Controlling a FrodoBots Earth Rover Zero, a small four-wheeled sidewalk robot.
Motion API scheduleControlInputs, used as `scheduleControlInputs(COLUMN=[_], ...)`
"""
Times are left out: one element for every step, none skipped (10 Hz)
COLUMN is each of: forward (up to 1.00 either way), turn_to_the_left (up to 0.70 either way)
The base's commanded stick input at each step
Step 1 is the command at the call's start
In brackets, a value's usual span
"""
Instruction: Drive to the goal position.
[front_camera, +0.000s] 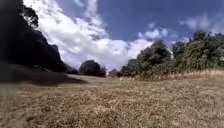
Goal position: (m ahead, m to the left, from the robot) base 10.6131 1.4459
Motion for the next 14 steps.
scheduleControlInputs(forward=[0.70,0.70,0.70,0.70,0.70,0.70,0.70,0.70,0.70,0.70,0.70,0.70,0.70,0.70], turn_to_the_left=[0.00,0.00,0.00,0.00,0.00,0.00,0.00,0.00,0.00,0.00,-0.03,-0.24,-0.35,-0.35])
